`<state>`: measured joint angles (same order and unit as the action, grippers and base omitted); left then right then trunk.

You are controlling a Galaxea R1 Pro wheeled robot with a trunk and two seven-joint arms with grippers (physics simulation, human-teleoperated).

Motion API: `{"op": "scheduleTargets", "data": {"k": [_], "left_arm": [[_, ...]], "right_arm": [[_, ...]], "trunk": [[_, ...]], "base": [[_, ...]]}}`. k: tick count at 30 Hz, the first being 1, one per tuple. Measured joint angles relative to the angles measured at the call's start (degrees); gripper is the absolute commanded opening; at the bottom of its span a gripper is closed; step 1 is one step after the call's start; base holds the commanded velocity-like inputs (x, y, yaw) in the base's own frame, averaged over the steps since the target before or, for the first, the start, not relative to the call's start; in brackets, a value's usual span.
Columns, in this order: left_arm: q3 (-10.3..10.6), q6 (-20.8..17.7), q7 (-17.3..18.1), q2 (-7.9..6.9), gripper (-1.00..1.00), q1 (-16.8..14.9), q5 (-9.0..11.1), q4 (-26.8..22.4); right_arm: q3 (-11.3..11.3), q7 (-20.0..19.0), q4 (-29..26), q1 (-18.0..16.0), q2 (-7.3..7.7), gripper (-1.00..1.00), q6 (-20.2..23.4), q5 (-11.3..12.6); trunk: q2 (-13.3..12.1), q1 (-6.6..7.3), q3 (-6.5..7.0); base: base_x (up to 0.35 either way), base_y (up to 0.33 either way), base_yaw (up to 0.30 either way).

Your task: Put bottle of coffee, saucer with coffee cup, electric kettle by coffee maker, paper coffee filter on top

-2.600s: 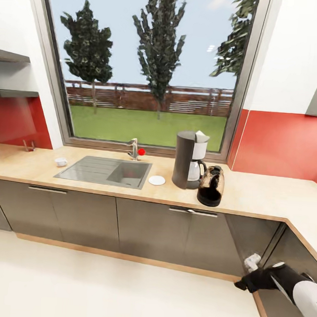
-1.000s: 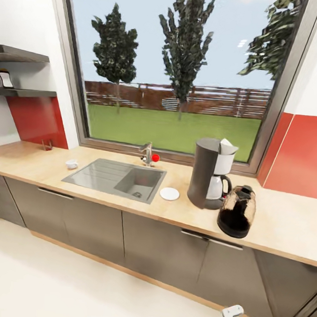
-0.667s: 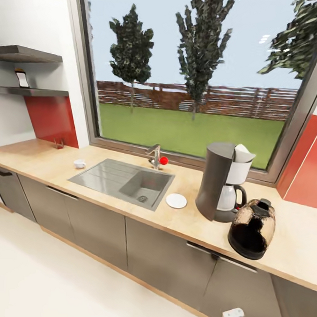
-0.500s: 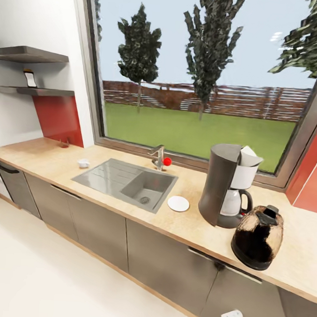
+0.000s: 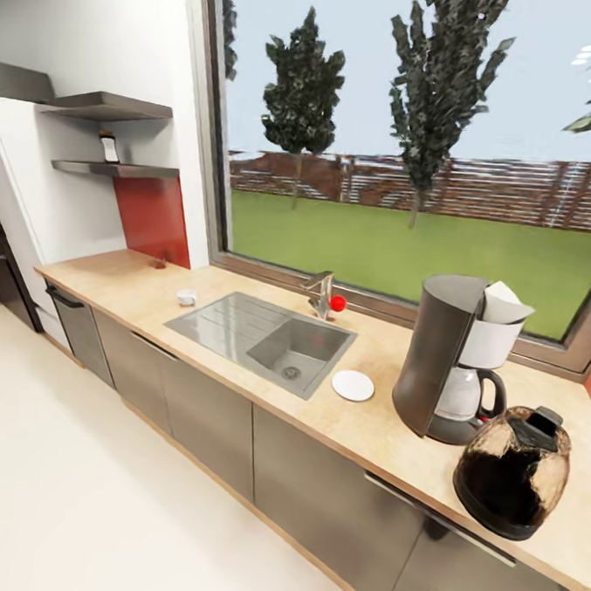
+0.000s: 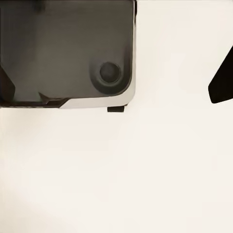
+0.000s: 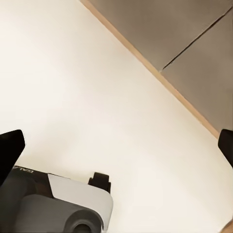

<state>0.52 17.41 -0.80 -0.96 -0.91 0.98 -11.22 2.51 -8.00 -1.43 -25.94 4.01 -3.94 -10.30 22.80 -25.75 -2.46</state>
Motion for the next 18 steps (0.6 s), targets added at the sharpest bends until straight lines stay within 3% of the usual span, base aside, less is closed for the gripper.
{"op": "scheduleTargets", "data": {"k": [10, 18], "left_arm": [[0.1, 0.0, 0.3, 0.01, 1.0, 0.0, 0.0, -0.1], [0.1, 0.0, 0.3, 0.0, 1.0, 0.0, 0.0, -0.1]], "right_arm": [[0.0, 0.0, 0.0, 0.1, -0.09, 1.0, 0.0, 0.0], [0.0, 0.0, 0.0, 0.1, -0.09, 1.0, 0.0, 0.0]], "trunk": [[0.0, 0.0, -0.29], [0.0, 0.01, -0.52]], "base": [[0.005, 0.009, 0.275], [0.112, 0.239, 0.275]]}}
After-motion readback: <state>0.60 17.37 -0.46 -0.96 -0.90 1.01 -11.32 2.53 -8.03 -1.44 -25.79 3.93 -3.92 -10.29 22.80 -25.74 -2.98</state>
